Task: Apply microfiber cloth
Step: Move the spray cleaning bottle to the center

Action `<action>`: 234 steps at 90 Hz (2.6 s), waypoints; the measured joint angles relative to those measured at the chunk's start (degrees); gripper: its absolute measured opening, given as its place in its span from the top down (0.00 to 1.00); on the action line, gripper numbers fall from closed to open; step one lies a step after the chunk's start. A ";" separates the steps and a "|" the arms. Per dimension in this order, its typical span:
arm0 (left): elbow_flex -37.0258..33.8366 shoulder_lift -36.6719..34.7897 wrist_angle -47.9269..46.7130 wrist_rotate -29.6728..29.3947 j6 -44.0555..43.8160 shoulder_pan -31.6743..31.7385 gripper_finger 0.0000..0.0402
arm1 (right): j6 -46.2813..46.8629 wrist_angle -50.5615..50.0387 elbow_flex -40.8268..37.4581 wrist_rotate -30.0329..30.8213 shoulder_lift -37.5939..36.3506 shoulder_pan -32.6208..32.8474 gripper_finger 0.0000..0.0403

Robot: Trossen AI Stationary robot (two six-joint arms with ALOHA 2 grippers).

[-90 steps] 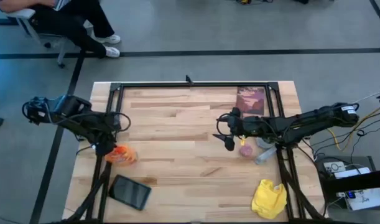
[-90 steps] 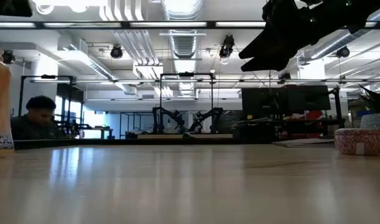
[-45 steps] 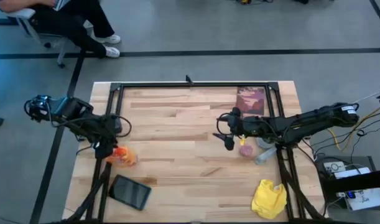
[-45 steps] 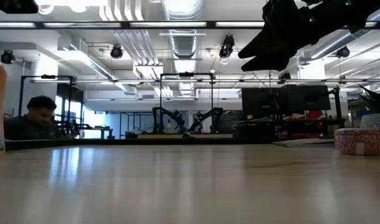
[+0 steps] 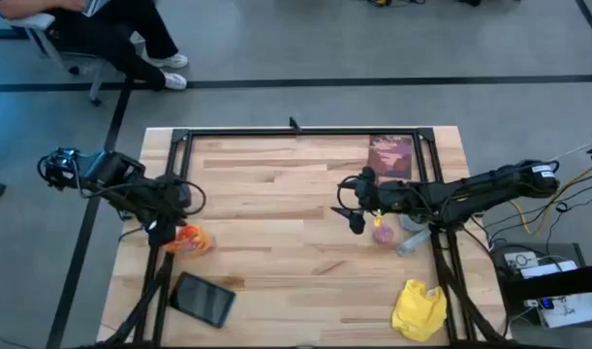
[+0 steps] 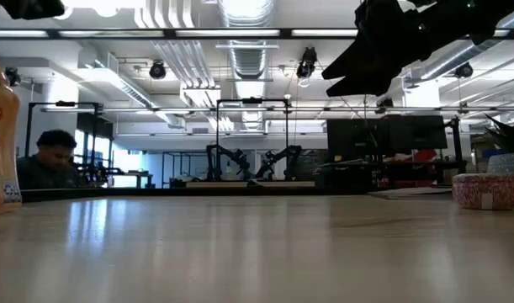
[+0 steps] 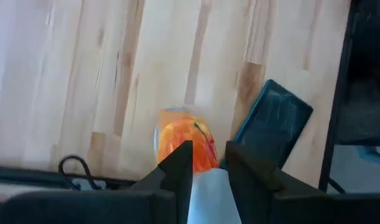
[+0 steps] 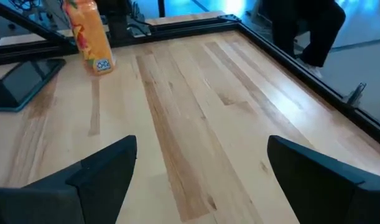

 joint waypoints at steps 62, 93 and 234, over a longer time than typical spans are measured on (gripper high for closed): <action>25.55 9.85 0.26 -18.01 13.77 0.17 0.58 | -0.03 -0.02 0.00 0.00 0.00 0.00 0.15; 34.89 9.80 -2.01 -15.16 6.33 0.15 0.31 | -0.02 -0.04 0.00 0.00 -0.01 0.02 0.15; -6.99 1.02 -2.28 5.37 -6.78 0.15 0.42 | 0.00 0.00 -0.02 0.00 -0.02 0.02 0.15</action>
